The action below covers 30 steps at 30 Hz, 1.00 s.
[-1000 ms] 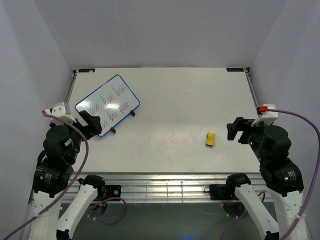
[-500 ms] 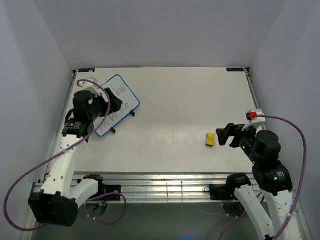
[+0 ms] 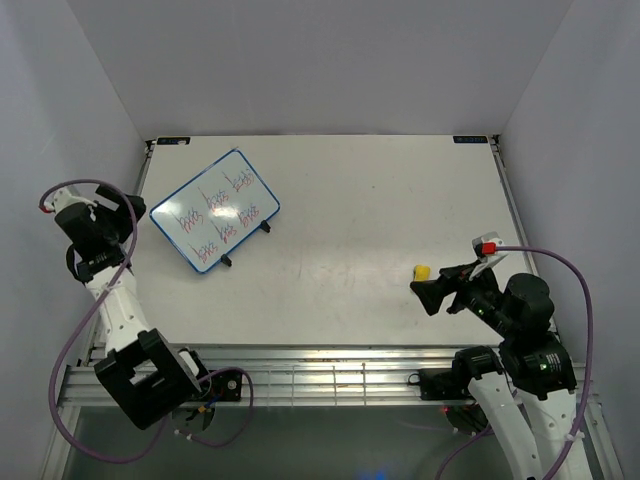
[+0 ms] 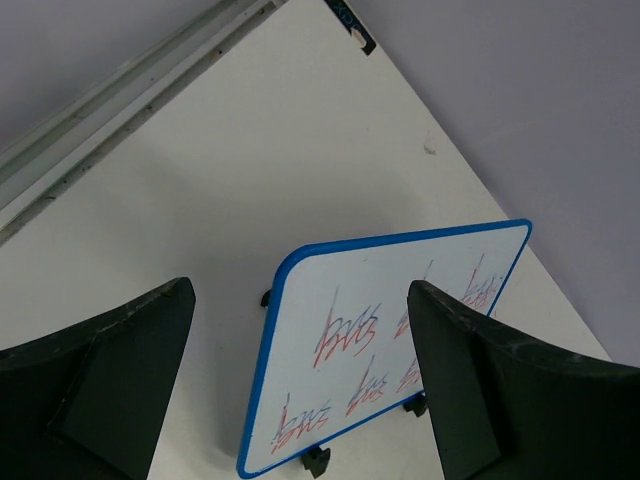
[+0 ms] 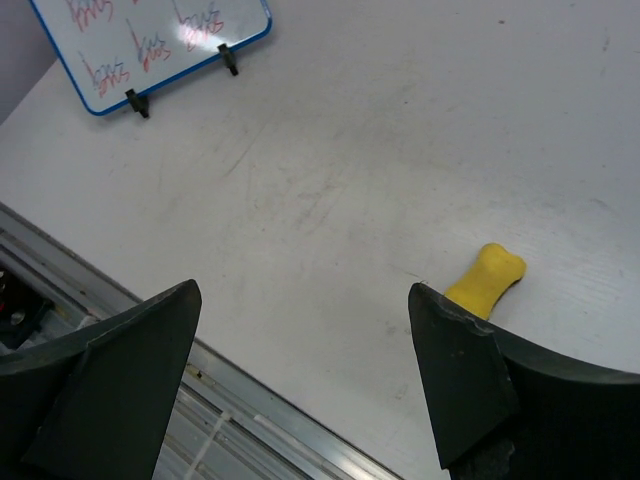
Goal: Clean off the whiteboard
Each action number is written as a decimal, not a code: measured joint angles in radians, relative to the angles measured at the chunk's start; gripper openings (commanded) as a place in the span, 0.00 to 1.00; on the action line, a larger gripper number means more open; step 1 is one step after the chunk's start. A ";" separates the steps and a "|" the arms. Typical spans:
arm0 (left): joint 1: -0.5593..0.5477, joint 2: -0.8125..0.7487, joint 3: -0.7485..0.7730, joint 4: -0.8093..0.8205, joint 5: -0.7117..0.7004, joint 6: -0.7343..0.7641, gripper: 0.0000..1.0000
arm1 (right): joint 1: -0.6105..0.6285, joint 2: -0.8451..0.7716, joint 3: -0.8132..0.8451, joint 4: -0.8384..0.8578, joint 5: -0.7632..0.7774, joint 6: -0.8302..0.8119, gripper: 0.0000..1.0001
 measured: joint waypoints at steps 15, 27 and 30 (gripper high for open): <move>0.130 0.378 -0.122 0.504 0.616 -0.006 0.98 | 0.111 -0.069 -0.041 0.039 -0.140 -0.032 0.90; 0.139 0.649 -0.007 0.630 0.897 -0.016 0.91 | 0.139 -0.032 -0.032 0.045 -0.197 -0.060 0.90; 0.137 0.711 0.014 0.660 0.937 -0.029 0.87 | 0.139 -0.013 -0.032 0.055 -0.199 -0.064 0.90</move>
